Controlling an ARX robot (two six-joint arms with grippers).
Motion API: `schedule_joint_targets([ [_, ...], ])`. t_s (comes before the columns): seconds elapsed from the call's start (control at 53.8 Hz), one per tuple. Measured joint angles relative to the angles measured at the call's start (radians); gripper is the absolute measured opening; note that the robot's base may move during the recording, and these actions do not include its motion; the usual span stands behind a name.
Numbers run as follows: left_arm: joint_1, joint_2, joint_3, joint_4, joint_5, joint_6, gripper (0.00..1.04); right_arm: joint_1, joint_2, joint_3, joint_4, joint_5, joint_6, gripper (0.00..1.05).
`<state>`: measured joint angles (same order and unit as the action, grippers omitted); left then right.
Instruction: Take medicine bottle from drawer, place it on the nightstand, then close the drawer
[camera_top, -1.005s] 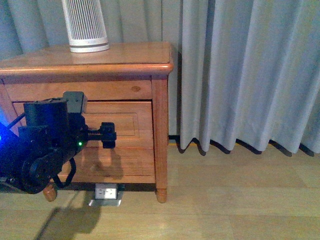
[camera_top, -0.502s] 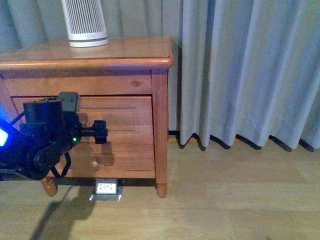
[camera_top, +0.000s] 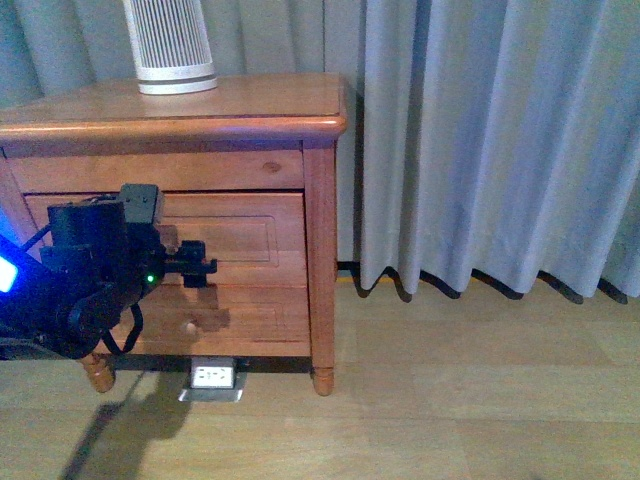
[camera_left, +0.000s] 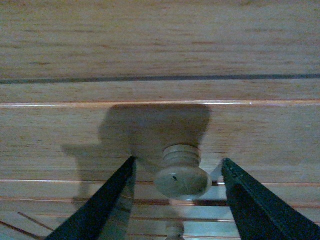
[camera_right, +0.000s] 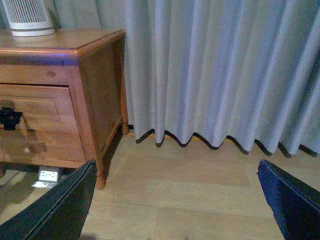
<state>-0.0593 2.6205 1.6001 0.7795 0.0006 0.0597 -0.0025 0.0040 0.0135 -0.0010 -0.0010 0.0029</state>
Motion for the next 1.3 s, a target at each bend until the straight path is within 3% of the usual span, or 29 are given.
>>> schedule_joint_targets([
  [0.13,0.002,0.0,0.0,0.003,0.002,0.001,0.28,0.0,0.0,0.0,0.0,0.0,0.0,0.98],
  [0.167,0.002,0.0,0.0,0.004,0.001,0.001,0.27,0.0,0.0,0.0,0.0,0.0,0.0,0.98],
  [0.484,0.002,-0.009,-0.054,0.079,-0.001,0.011,0.26,0.0,0.0,0.0,0.0,0.0,0.0,0.98],
  [1.06,-0.033,-0.293,-0.801,0.475,-0.061,0.064,0.26,0.0,0.0,0.0,0.0,0.0,0.0,0.98],
  [1.265,-0.055,-0.341,-0.92,0.498,-0.097,0.076,0.26,0.0,0.0,0.0,0.0,0.0,0.0,0.98],
  [1.302,-0.056,-0.344,-0.926,0.496,-0.098,0.083,0.31,0.0,0.0,0.0,0.0,0.0,0.0,0.98],
])
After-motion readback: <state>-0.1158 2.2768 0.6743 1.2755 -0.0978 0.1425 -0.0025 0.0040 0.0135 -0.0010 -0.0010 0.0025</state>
